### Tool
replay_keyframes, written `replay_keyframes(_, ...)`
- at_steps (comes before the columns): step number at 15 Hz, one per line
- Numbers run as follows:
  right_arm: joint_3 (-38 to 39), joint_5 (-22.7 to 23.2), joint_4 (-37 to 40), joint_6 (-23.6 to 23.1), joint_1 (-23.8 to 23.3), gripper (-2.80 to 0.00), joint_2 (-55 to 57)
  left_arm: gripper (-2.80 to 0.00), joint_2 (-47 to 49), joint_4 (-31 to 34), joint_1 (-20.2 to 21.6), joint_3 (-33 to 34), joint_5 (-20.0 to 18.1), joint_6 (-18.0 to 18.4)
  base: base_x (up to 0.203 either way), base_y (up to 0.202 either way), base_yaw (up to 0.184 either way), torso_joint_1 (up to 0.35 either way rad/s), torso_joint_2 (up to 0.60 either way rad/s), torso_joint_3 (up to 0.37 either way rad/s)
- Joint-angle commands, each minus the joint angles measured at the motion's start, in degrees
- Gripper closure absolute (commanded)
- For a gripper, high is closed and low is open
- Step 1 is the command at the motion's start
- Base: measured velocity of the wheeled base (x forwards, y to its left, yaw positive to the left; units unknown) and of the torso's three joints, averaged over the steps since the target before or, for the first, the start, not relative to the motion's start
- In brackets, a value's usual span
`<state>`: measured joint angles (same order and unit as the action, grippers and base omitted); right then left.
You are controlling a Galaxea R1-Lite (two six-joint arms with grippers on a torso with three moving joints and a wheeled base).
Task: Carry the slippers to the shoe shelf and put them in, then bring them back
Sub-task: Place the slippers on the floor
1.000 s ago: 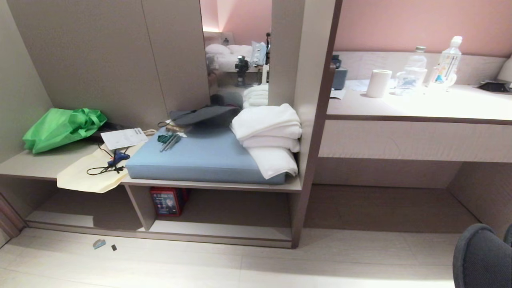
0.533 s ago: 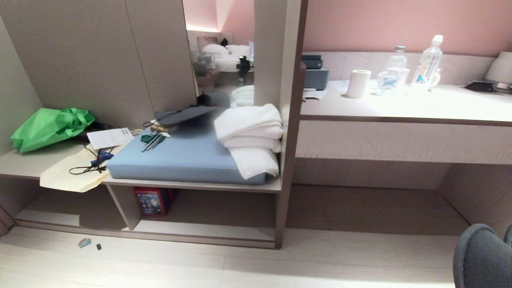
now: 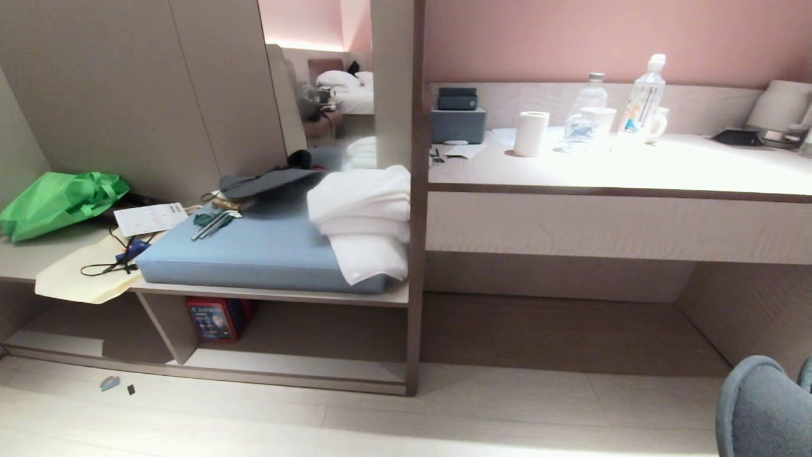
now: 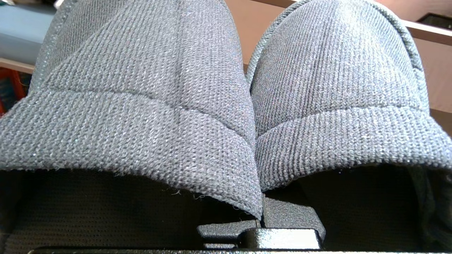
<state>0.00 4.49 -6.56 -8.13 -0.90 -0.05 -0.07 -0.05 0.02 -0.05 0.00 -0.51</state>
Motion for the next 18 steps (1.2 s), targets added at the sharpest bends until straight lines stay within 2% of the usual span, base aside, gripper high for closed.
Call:
replay_keyframes(1, 0.1, 0.1, -0.1, -0.2, 0.0, 0.00, 0.1, 0.00, 0.1, 0.0, 0.0, 0.0, 0.0, 0.0, 0.000, -0.193, 0.000, -0.002, 0.00, 0.002)
replay_keyframes(18, 0.1, 0.1, 0.0, -0.1, 0.0, 0.00, 0.0, 0.00, 0.1, 0.0, 0.1, 0.0, 0.0, 0.0, 0.000, -0.197, 0.002, 0.004, 0.00, 0.002)
